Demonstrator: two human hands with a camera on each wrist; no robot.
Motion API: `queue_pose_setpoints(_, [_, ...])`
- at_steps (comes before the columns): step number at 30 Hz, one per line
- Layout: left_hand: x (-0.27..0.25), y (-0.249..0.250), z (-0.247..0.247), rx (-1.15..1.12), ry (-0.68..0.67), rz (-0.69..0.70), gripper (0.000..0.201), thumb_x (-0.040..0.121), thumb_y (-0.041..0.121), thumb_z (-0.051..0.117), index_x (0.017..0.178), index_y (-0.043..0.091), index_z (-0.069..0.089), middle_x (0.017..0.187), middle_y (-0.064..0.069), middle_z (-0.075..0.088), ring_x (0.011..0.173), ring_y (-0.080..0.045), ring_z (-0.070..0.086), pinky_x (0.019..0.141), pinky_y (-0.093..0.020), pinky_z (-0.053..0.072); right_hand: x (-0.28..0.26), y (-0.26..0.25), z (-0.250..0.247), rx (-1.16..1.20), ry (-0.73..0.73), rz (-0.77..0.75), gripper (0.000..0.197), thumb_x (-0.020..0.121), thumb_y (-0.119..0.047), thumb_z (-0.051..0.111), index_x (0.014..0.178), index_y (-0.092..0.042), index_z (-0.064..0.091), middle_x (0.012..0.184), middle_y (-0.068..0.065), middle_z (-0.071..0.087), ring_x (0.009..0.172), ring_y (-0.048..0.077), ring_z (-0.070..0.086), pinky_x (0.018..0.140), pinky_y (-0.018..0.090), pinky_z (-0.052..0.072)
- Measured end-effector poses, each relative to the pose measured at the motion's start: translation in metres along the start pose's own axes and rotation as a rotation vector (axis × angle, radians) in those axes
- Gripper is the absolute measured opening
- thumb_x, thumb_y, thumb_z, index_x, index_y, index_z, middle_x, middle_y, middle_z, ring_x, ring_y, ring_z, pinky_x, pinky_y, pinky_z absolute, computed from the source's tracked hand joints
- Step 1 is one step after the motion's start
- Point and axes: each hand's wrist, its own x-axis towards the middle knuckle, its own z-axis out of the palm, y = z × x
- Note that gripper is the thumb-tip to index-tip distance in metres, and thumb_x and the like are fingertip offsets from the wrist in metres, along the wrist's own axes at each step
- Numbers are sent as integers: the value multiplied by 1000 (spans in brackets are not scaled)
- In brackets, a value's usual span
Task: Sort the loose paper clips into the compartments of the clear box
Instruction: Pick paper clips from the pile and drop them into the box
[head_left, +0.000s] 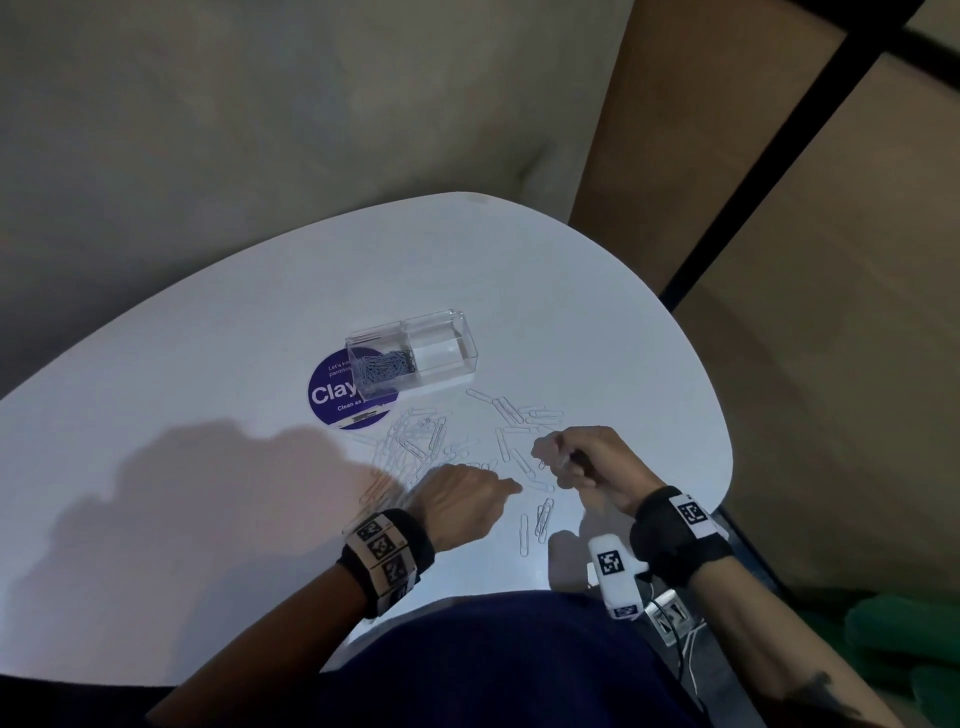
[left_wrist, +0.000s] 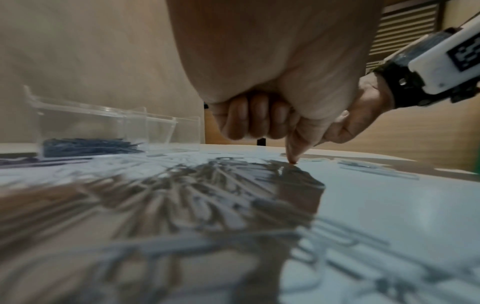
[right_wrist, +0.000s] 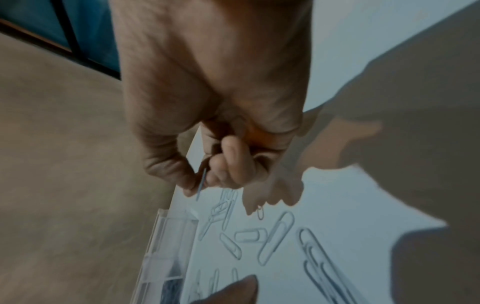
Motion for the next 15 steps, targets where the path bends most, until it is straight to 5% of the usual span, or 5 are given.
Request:
queue_pose_setpoints(4, [-5,-8,-6,5,3,-56,43,95,17,34,133,31,50,99,3,70,78,-25,67,63,-39,55,0,7,-3,54,-40,1,22,85,6,47,74,5,67,58,6,41,49,15,28,44,24,23])
queue_pose_setpoints(8, [-1,7,-5,61,-54,152,45,98,16,36,139,36,40,81,-2,63,63,-29,59,53,-39,50,5,16,-3,72,-68,4,17,93,2,53,85,9,67,60,8,57,46,16,34,53,33,18])
queue_pose_setpoints(10, [1,15,-7,112,-91,212,47,98,13,36,140,35,37,75,-4,58,60,-31,55,52,-39,48,6,17,-2,68,-87,25,12,92,0,62,81,2,63,65,9,70,64,38,57,50,28,23])
queue_pose_setpoints(12, [2,16,-7,119,-91,188,46,98,13,36,139,33,38,73,-5,56,59,-31,55,52,-39,49,6,19,0,82,-119,54,15,91,-8,70,87,3,61,61,6,68,105,63,53,48,24,29])
queue_pose_setpoints(15, [1,3,-4,87,-34,89,39,98,19,34,133,31,46,79,-2,64,65,-29,61,56,-40,52,7,21,-1,130,-142,85,32,86,-17,75,102,8,61,69,11,66,60,28,51,56,27,29])
